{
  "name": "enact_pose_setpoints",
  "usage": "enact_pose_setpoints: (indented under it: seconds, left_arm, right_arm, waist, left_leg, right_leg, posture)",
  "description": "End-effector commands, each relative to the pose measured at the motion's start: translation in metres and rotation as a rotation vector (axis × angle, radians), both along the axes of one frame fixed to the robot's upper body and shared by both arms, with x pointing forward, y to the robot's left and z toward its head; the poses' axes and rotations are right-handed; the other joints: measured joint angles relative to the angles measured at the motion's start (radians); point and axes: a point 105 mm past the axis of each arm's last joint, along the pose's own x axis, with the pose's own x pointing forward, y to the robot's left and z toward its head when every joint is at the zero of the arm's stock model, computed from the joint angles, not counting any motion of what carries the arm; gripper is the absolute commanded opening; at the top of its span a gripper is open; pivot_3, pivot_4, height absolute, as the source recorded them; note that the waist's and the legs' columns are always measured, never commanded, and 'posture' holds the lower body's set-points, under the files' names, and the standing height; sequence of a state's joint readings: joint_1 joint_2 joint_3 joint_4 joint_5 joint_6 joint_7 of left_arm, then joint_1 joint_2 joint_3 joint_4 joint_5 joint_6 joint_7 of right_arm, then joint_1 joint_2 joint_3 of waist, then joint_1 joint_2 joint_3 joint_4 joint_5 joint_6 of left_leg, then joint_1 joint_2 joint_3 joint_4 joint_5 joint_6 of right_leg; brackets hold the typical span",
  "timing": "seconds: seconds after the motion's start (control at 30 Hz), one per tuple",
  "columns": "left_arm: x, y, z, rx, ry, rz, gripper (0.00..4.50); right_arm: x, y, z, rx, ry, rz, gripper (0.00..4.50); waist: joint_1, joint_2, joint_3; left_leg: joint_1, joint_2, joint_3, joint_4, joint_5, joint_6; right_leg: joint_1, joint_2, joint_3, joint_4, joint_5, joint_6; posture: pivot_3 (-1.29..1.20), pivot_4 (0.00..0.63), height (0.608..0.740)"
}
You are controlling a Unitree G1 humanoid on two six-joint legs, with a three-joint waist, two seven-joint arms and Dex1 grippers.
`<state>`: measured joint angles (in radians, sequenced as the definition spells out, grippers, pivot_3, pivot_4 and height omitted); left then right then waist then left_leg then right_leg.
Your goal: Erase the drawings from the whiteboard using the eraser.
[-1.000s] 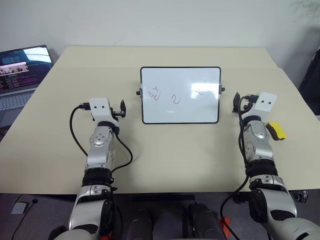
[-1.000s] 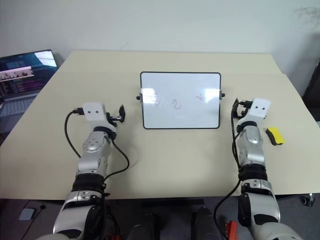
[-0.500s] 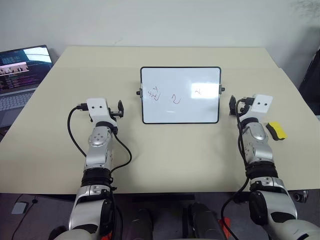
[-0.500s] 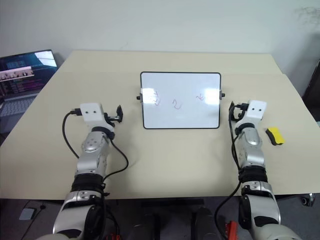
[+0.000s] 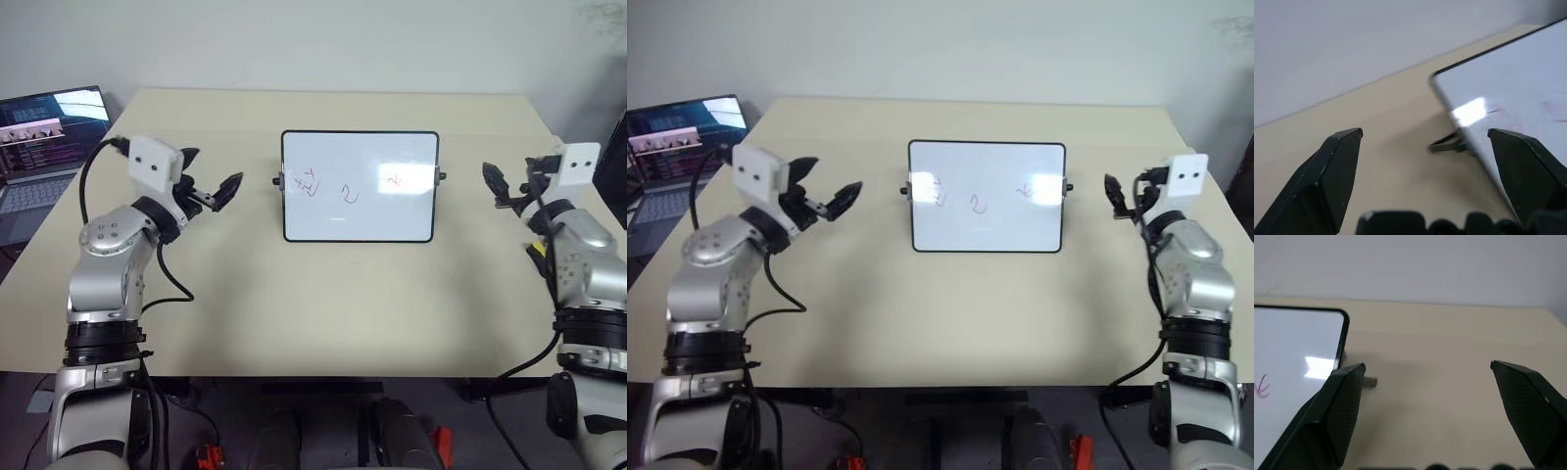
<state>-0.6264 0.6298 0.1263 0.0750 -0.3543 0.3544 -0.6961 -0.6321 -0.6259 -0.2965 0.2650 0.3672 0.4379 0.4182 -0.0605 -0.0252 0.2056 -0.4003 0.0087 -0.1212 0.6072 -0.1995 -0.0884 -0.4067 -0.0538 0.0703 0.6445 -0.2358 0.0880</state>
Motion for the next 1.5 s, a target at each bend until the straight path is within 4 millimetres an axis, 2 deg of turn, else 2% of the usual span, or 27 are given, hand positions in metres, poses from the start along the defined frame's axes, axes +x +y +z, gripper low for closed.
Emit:
enact_pose_setpoints:
  seconds: [0.03,0.07,0.13,0.23,0.27,0.37,0.43,0.53,0.7,1.07,1.4,1.5]
  left_arm:
    - [-0.016,-0.06,0.023,0.001,0.001,-0.288,4.5]
    - [-0.016,-0.079,0.021,0.023,0.021,-0.363,4.5]
    - [-0.015,-0.104,0.018,0.048,0.05,-0.453,4.5]
    - [-0.02,-0.16,0.006,0.105,0.095,-0.647,4.5]
    - [-0.02,-0.172,0.002,0.112,0.105,-0.674,4.5]
    - [-0.011,-0.182,-0.009,0.163,0.108,-0.668,4.5]
    - [-0.011,-0.204,-0.015,0.145,0.125,-0.702,4.5]
    - [-0.012,-0.222,-0.025,0.127,0.161,-0.735,4.5]
    - [-0.014,-0.24,-0.039,0.103,0.193,-0.752,4.5]
    - [-0.025,-0.248,-0.048,0.127,0.195,-0.783,4.5]
    - [-0.021,-0.241,-0.049,0.139,0.189,-0.751,4.5]
    - [-0.021,-0.24,-0.05,0.148,0.189,-0.746,4.5]
  right_arm:
    - [-0.008,-0.025,0.026,0.039,0.003,-0.01,4.47]
    - [-0.01,-0.034,0.024,0.022,0.038,-0.028,4.47]
    - [-0.013,-0.046,0.02,-0.012,0.081,-0.052,4.47]
    - [-0.022,-0.07,0.005,-0.035,0.192,-0.113,4.47]
    - [-0.025,-0.075,0.002,-0.03,0.212,-0.119,4.47]
    - [-0.028,-0.079,-0.001,-0.018,0.225,-0.12,4.47]
    - [-0.036,-0.089,-0.021,-0.021,0.323,-0.137,4.47]
    - [-0.041,-0.092,-0.035,0.007,0.39,-0.13,4.47]
    - [-0.046,-0.09,-0.053,0.067,0.454,-0.115,4.47]
    - [-0.045,-0.083,-0.079,0.072,0.514,-0.11,4.47]
    - [-0.042,-0.083,-0.087,0.083,0.524,-0.11,4.47]
    - [-0.042,-0.082,-0.088,0.085,0.526,-0.107,3.84]
  waist:
    - [0.006,0.0,0.0]
    - [0.008,0.0,0.0]
    - [0.007,0.0,0.0]
    - [0.006,0.0,0.0]
    - [0.006,0.0,0.0]
    - [-0.009,0.001,0.001]
    - [-0.019,0.002,0.001]
    - [-0.02,0.002,0.001]
    - [-0.023,0.002,0.001]
    - [-0.021,0.002,0.001]
    - [-0.021,0.002,0.001]
    - [-0.022,0.002,0.001]
  left_leg:
    - [0.0,0.0,0.0,0.001,0.0,0.0]
    - [0.0,0.0,0.0,0.001,0.0,0.0]
    - [0.0,0.0,0.0,0.001,0.0,0.0]
    - [0.0,0.0,0.001,0.0,0.0,0.0]
    - [0.0,0.0,0.001,0.001,0.0,0.0]
    - [0.0,0.0,0.002,0.0,0.0,0.0]
    - [0.002,0.0,0.003,-0.001,0.0,0.001]
    - [0.0,0.0,0.004,0.001,0.0,0.001]
    - [0.001,0.0,0.004,0.001,0.0,0.001]
    - [0.001,0.0,0.004,0.001,0.0,0.001]
    - [0.001,0.0,0.004,0.001,0.0,0.001]
    - [0.001,0.0,0.004,0.001,0.0,0.001]
  right_leg:
    - [0.0,0.0,0.0,0.0,0.0,0.0]
    - [0.0,0.0,0.0,0.0,0.0,0.0]
    - [0.0,0.0,0.0,-0.001,0.0,0.0]
    - [0.0,0.0,0.0,-0.001,0.0,0.0]
    - [0.0,0.0,0.0,-0.001,0.0,0.0]
    - [0.0,0.0,0.001,-0.001,0.0,0.0]
    - [0.0,0.0,0.002,-0.001,-0.001,0.0]
    - [0.0,0.0,0.002,-0.001,-0.001,0.001]
    - [0.0,0.0,0.003,0.0,-0.001,0.001]
    - [0.0,0.0,0.003,-0.001,-0.001,0.002]
    - [0.0,0.0,0.003,-0.001,-0.001,0.002]
    - [0.0,0.0,0.003,-0.001,-0.001,0.002]
  posture:
    - [0.0,0.15,0.74]
    - [0.0,0.15,0.74]
    - [0.0,0.15,0.74]
    - [0.0,0.15,0.74]
    - [0.0,0.15,0.74]
    - [0.0,0.15,0.74]
    - [0.0,0.15,0.74]
    - [0.0,0.15,0.74]
    - [0.0,0.15,0.74]
    - [0.0,0.15,0.74]
    - [0.0,0.15,0.74]
    - [0.0,0.15,0.74]
